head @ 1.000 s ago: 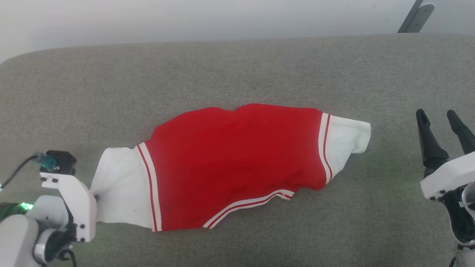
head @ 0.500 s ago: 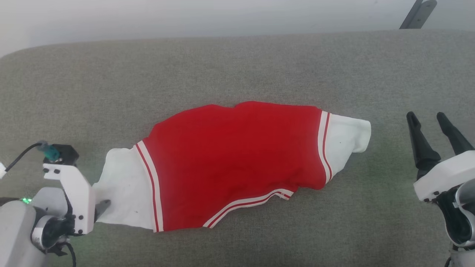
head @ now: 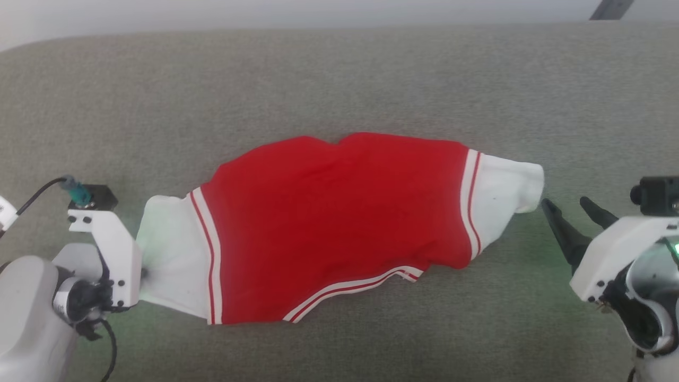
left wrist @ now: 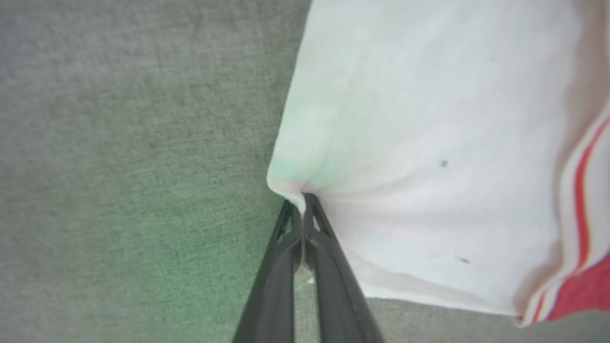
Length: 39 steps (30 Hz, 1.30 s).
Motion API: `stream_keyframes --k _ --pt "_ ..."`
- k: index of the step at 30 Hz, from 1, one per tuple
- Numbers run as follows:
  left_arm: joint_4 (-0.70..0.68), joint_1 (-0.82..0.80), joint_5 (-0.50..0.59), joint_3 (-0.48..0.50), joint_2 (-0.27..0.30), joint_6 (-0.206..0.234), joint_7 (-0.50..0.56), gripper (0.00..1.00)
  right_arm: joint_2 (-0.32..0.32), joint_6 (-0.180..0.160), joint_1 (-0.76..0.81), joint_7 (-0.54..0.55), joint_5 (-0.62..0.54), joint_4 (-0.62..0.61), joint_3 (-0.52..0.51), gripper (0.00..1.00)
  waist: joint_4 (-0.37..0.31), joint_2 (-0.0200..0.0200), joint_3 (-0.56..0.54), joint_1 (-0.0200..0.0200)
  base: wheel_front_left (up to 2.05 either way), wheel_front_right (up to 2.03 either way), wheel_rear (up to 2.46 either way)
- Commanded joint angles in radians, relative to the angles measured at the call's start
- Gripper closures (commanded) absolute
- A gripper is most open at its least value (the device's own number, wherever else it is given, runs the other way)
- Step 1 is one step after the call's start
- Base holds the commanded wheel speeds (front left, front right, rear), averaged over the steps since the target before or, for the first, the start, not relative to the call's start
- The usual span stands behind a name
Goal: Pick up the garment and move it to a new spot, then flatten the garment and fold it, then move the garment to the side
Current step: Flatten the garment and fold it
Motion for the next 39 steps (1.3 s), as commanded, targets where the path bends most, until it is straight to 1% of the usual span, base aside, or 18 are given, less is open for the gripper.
stream_keyframes --k 1,4,8,11,15,16,17,18,20,21,23,25,30,33,36,39 --pt "0.035 0.023 0.005 -0.033 -0.054 -0.004 -0.015 1.0 -0.001 0.0 -0.017 0.014 0.011 0.008 0.004 0.0 0.011 -0.0002 0.011 0.0 0.0 0.0 0.0" --pt "0.045 -0.006 0.009 -0.043 -0.071 -0.015 -0.037 1.0 -0.011 0.0 -0.051 0.058 0.021 0.036 0.017 0.0 0.032 -0.0002 0.029 0.0 0.0 0.0 0.0" --pt "0.06 -0.039 0.014 -0.062 -0.091 -0.027 -0.056 1.0 -0.024 0.0 -0.1 0.128 0.003 0.096 0.034 0.0 0.059 -0.0002 0.05 0.0 0.0 0.0 0.0" --pt "0.067 -0.06 0.011 -0.072 -0.112 -0.035 -0.074 1.0 -0.037 0.0 -0.138 0.187 -0.02 0.154 0.043 0.0 0.079 -0.0002 0.065 0.0 0.0 0.0 0.0" --pt "0.079 -0.083 0.012 -0.086 -0.13 -0.041 -0.095 1.0 -0.028 0.0 -0.17 0.276 -0.024 0.256 0.05 0.0 0.098 -0.0002 0.076 0.0 0.0 0.0 0.0" --pt "0.083 -0.089 0.009 -0.089 -0.135 -0.043 -0.096 1.0 -0.03 0.0 -0.175 0.302 -0.031 0.28 0.059 0.09 0.102 -0.0002 0.077 0.0 0.0 0.0 0.0" --pt "0.087 -0.093 0.009 -0.091 -0.137 -0.044 -0.101 1.0 -0.029 0.0 -0.179 0.324 -0.029 0.304 0.062 0.57 0.104 -0.0002 0.078 0.0 0.0 0.0 0.0" --pt "0.09 -0.098 0.01 -0.09 -0.139 -0.044 -0.109 1.0 -0.024 0.0 -0.187 0.335 -0.021 0.32 0.058 1.0 0.107 -0.0002 0.078 0.0 0.0 0.0 0.0" --pt "0.095 -0.108 0.007 -0.085 -0.14 -0.041 -0.123 1.0 -0.035 0.0 -0.198 0.363 -0.027 0.337 0.062 1.0 0.11 -0.0002 0.075 0.0 0.0 0.0 0.0" --pt "0.099 -0.112 0.006 -0.079 -0.138 -0.034 -0.128 1.0 -0.03 0.0 -0.207 0.367 -0.015 0.337 0.055 1.0 0.111 -0.0002 0.07 0.0 0.0 0.0 0.0" --pt "0.1 -0.125 0.0 -0.067 -0.133 -0.021 -0.129 1.0 -0.04 0.0 -0.226 0.379 -0.002 0.326 0.053 1.0 0.109 -0.0002 0.057 0.0 0.0 0.0 0.0" --pt "0.089 -0.146 -0.012 -0.048 -0.132 -0.009 -0.131 1.0 -0.035 0.0 -0.248 0.374 0.011 0.308 0.032 1.0 0.106 -0.0002 0.034 0.0 0.0 0.0 0.0" --pt "0.037 -0.18 -0.022 -0.025 -0.101 0.013 -0.102 1.0 -0.029 0.0 -0.303 0.391 0.036 0.265 -0.001 1.0 0.091 -0.0002 -0.024 0.0 0.0 0.0 0.0" --pt "-0.009 -0.218 -0.029 -0.005 -0.086 0.039 -0.089 1.0 -0.009 0.0 -0.343 0.415 0.056 0.237 -0.018 1.0 0.078 -0.0002 -0.071 0.0 0.0 0.0 0.0" --pt "-0.051 -0.268 -0.013 -0.001 -0.08 0.048 -0.09 1.0 -0.003 0.0 -0.403 0.427 0.057 0.221 -0.022 1.0 0.063 -0.0002 -0.121 0.0 0.0 0.0 0.0" --pt "-0.079 -0.315 -0.006 0.002 -0.068 0.053 -0.084 1.0 0.006 0.0 -0.466 0.412 0.038 0.22 -0.015 1.0 0.047 -0.0002 -0.169 0.0 0.0 0.0 0.0"
